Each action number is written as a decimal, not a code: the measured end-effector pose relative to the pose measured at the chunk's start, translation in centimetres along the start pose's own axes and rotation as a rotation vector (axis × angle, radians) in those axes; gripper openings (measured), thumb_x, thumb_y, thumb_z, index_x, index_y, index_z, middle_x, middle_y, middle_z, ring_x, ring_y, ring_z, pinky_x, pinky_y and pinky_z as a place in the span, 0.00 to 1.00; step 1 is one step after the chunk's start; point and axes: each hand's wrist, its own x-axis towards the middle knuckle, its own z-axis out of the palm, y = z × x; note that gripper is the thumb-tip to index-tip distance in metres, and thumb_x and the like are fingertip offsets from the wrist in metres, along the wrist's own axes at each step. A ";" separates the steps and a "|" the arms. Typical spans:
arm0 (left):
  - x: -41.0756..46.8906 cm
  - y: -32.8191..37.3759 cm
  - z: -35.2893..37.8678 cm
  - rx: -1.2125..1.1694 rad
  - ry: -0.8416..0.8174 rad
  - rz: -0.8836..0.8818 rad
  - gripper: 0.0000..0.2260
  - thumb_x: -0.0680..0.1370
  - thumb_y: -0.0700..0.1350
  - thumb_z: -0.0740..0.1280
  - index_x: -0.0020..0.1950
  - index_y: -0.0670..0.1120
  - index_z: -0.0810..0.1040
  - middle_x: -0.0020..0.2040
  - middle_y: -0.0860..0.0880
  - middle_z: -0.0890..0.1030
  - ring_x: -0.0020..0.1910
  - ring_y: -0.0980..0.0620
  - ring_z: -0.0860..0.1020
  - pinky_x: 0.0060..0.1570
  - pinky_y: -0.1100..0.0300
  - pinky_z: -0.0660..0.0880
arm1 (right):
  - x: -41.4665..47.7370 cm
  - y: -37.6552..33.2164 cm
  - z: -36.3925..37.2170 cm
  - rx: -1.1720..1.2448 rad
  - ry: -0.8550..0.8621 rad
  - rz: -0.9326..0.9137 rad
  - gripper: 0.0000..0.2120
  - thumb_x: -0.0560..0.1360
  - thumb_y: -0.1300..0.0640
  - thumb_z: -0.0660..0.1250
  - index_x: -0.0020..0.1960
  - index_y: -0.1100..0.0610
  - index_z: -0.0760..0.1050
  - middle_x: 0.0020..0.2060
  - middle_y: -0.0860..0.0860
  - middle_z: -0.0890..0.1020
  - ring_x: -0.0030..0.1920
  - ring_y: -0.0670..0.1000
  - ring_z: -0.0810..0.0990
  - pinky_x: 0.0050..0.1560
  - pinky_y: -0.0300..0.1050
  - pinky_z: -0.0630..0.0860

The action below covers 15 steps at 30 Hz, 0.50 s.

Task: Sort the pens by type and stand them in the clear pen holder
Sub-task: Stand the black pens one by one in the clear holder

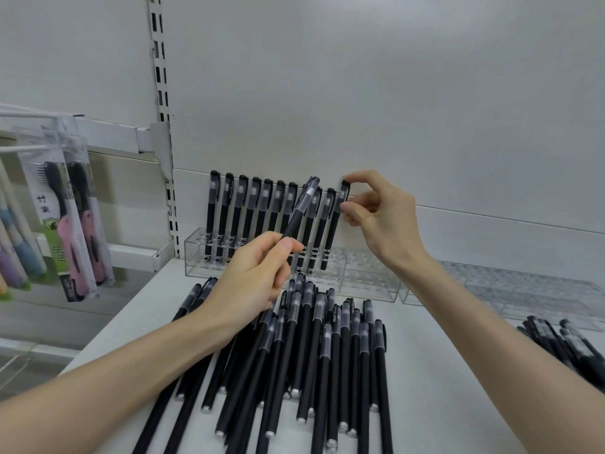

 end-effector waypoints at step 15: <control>0.0 -0.6 0.1 0.068 -0.068 0.121 0.07 0.79 0.43 0.62 0.54 0.48 0.79 0.30 0.49 0.77 0.26 0.55 0.66 0.24 0.68 0.64 | -4.3 -3.9 0.9 0.550 -0.076 0.145 0.14 0.73 0.60 0.70 0.57 0.57 0.73 0.38 0.52 0.85 0.39 0.51 0.85 0.41 0.41 0.79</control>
